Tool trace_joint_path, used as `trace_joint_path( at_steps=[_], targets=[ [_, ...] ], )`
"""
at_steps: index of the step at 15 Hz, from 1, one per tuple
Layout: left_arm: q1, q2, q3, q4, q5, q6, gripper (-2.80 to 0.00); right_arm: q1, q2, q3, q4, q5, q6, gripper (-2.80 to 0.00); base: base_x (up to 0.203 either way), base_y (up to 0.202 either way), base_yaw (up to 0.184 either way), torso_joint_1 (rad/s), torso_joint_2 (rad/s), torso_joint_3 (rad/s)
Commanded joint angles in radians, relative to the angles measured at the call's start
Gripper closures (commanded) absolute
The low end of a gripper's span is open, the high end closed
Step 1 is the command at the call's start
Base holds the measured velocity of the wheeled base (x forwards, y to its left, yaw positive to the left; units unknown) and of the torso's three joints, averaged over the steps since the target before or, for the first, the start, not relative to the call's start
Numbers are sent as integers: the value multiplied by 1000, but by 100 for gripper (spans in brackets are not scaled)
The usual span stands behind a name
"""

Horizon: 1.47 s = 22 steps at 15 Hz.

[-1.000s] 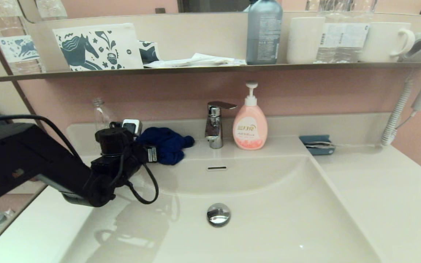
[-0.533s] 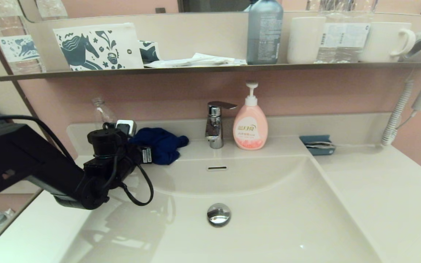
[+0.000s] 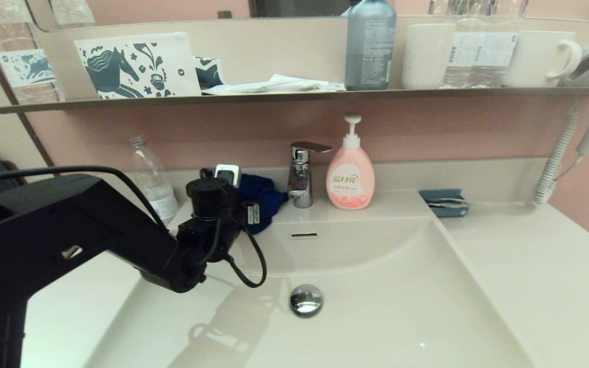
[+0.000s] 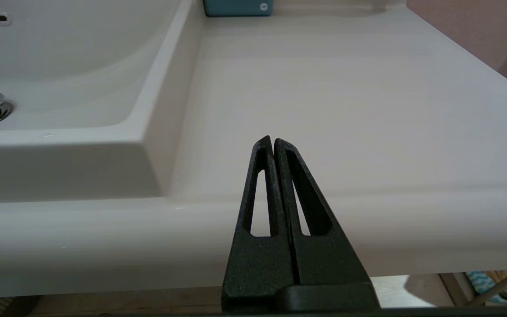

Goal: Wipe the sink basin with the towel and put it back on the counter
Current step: Wipe the sink

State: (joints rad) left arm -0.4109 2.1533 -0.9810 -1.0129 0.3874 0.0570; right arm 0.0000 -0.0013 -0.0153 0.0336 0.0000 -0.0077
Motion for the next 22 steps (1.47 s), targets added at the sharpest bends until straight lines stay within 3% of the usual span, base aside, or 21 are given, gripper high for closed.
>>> trace_joint_path(
  at_steps=[1, 7, 11, 14, 20, 22],
  targets=[
    [-75, 67, -49, 2, 32, -3, 0, 0, 1, 0, 0, 0, 0, 0, 0, 0, 0, 0, 0, 0],
    [-160, 97, -152, 108, 84, -47, 0, 0, 1, 0, 0, 0, 0, 0, 0, 0, 0, 0, 0, 0],
    [-151, 92, -148, 114, 91, -48, 0, 0, 1, 0, 0, 0, 0, 0, 0, 0, 0, 0, 0, 0],
    [-79, 44, -69, 108, 71, -53, 0, 0, 1, 0, 0, 0, 0, 0, 0, 0, 0, 0, 0, 0],
    [150, -66, 96, 55, -75, -46, 0, 0, 1, 0, 0, 0, -1, 0, 0, 0, 0, 0, 0, 0],
    [264, -92, 109, 51, -138, -40, 0, 0, 1, 0, 0, 0, -1, 0, 0, 0, 0, 0, 0, 0]
  ],
)
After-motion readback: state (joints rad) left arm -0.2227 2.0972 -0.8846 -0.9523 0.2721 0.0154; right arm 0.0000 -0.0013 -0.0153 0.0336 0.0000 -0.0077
